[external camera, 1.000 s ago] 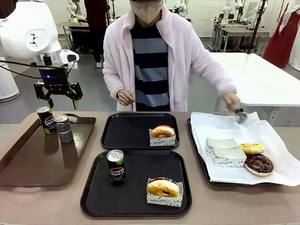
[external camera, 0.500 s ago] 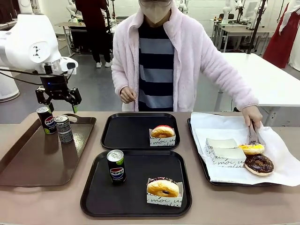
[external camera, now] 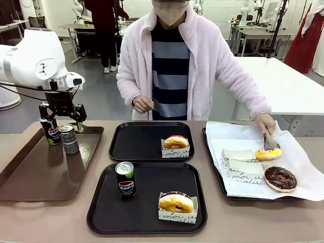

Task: Set up donuts and drinks on trays.
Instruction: Pick up one Pepsi coke from the Handle tray and place it on the Flat Tray without a Pepsi coke.

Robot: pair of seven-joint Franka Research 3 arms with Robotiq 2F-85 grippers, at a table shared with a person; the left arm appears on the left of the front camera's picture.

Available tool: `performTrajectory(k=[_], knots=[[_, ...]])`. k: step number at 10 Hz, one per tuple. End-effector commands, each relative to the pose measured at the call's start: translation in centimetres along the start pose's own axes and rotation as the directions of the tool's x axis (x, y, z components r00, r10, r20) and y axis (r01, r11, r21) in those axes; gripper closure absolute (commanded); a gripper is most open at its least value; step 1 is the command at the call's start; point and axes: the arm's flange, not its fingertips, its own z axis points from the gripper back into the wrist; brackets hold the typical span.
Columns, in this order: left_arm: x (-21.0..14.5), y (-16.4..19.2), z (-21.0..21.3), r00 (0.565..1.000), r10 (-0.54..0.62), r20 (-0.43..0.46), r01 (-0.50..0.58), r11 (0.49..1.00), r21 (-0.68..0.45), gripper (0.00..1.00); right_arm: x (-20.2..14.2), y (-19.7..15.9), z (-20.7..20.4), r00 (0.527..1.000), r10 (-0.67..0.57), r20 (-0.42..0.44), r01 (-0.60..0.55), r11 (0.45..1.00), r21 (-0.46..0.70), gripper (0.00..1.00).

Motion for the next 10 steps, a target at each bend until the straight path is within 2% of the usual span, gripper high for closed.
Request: performTrajectory(k=[1, 5, 10], knots=[[0.0, 0.4, -1.0, 1.0, 0.018, -0.004, -0.018, 1.0, 0.006, 0.0, 0.1, 0.0, 0.0, 1.0, 0.013, 0.006, -0.014, 1.0, 0.018, 0.0], [-0.1, 0.6, -2.9, 0.998, 0.051, -0.047, -0.053, 0.998, -0.047, 0.0, 0.1, 0.0, 0.0, 1.0, 0.013, 0.006, -0.014, 1.0, 0.018, 0.0], [-1.0, 0.4, -3.3, 0.998, 0.06, -0.032, -0.061, 0.997, -0.05, 0.0, 0.1, 0.0, 0.0, 1.0, 0.013, 0.006, -0.014, 1.0, 0.018, 0.0]])
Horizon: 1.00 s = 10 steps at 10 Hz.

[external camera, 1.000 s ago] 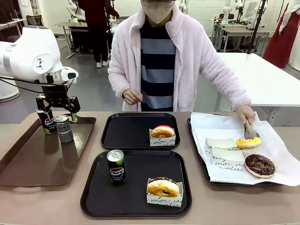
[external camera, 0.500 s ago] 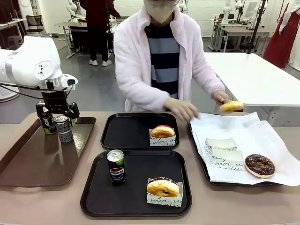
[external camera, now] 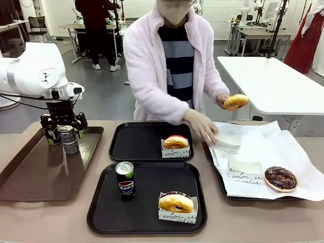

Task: Set up donuts and drinks on trays.
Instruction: Pick up one Pepsi coke from the Handle tray and place it on the Flat Tray without a Pepsi coke.

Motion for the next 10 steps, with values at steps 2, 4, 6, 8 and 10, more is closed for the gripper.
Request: performTrajectory(k=[2, 4, 6, 8, 10], knots=[[-0.9, 0.2, -0.2, 1.0, 0.019, 0.017, -0.019, 1.0, -0.01, 0.0, 0.1, 0.0, 0.0, 1.0, 0.013, 0.006, -0.014, 1.0, 0.018, 0.0], [-1.3, 0.2, 0.3, 1.0, 0.016, 0.014, -0.016, 1.0, -0.025, 0.58, 0.1, 0.0, 0.0, 1.0, 0.013, 0.006, -0.014, 1.0, 0.018, 0.0], [-1.3, 0.3, 0.6, 1.0, 0.021, 0.007, -0.021, 0.999, -0.031, 0.63, 0.1, 0.0, 0.0, 1.0, 0.013, 0.006, -0.014, 1.0, 0.018, 0.0], [-1.4, 0.3, 1.1, 1.0, 0.018, 0.011, -0.018, 0.999, -0.033, 1.0, 0.1, 0.0, 0.0, 1.0, 0.013, 0.006, -0.014, 1.0, 0.018, 0.0], [-1.7, 0.2, 2.5, 1.0, -0.003, 0.017, 0.003, 0.999, -0.038, 1.0, 0.1, 0.0, 0.0, 1.0, 0.013, 0.006, -0.014, 1.0, 0.018, 0.0]])
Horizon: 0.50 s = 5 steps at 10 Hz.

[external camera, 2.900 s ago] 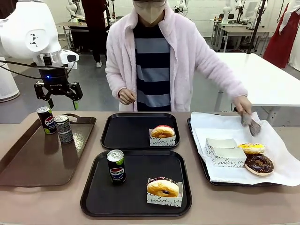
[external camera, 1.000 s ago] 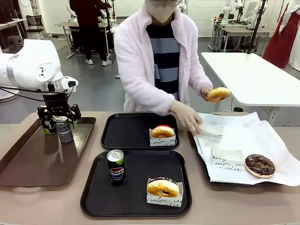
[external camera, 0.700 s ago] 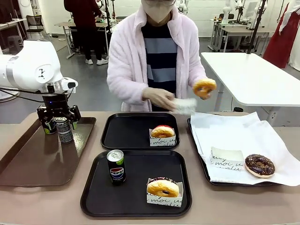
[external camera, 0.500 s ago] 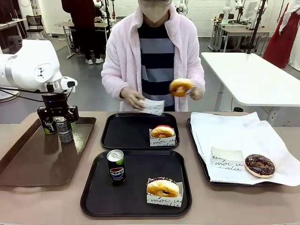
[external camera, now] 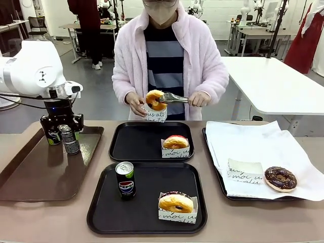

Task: Set up donuts and drinks on trays.
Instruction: Pick up one Pepsi coke from the Handle tray and place it on the Flat Tray without a Pepsi coke.

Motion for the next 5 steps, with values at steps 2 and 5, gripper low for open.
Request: performTrajectory(k=[2, 5], knots=[[-2.0, -0.4, 4.7, 0.999, -0.036, -0.018, 0.036, 0.999, -0.008, 0.99, 0.1, 0.0, 0.0, 1.0, 0.013, 0.006, -0.014, 1.0, 0.018, 0.0], [-6.9, -1.0, 11.5, 0.993, -0.11, -0.036, 0.109, 0.994, -0.014, 0.99, 0.1, 0.0, 0.0, 1.0, 0.013, 0.006, -0.014, 1.0, 0.018, 0.0]])
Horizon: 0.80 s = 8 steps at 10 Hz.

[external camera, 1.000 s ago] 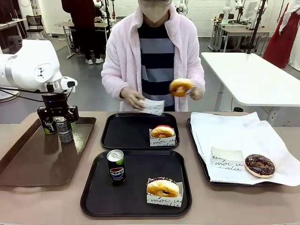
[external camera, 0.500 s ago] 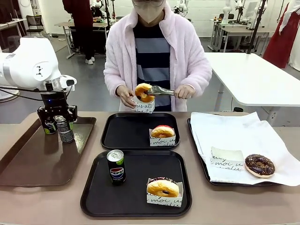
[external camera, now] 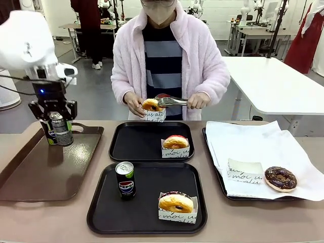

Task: Set up donuts and drinks on trays.
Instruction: Pick up one Pepsi coke from the Handle tray and place it on the Flat Tray without a Pepsi coke.

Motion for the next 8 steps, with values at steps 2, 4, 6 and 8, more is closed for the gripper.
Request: performTrajectory(k=[2, 4, 6, 8], knots=[[-3.1, -0.1, 3.8, 0.998, -0.05, 0.035, 0.051, 0.998, -0.033, 0.99, 0.1, 0.0, 0.0, 1.0, 0.014, 0.007, -0.014, 1.0, 0.018, 0.0], [-2.6, 0.7, 3.6, 0.997, -0.024, 0.067, 0.028, 0.998, -0.062, 0.99, 0.1, 0.0, 0.0, 1.0, 0.014, 0.007, -0.014, 1.0, 0.018, 0.0], [-3.4, -0.4, 4.8, 0.999, -0.037, 0.032, 0.038, 0.999, -0.016, 0.99, 0.1, 0.0, 0.0, 1.0, 0.014, 0.007, -0.014, 1.0, 0.018, 0.0], [-3.4, -0.4, 4.8, 0.999, -0.037, 0.032, 0.038, 0.999, -0.016, 0.99, 0.1, 0.0, 0.0, 1.0, 0.014, 0.007, -0.014, 1.0, 0.018, 0.0]])
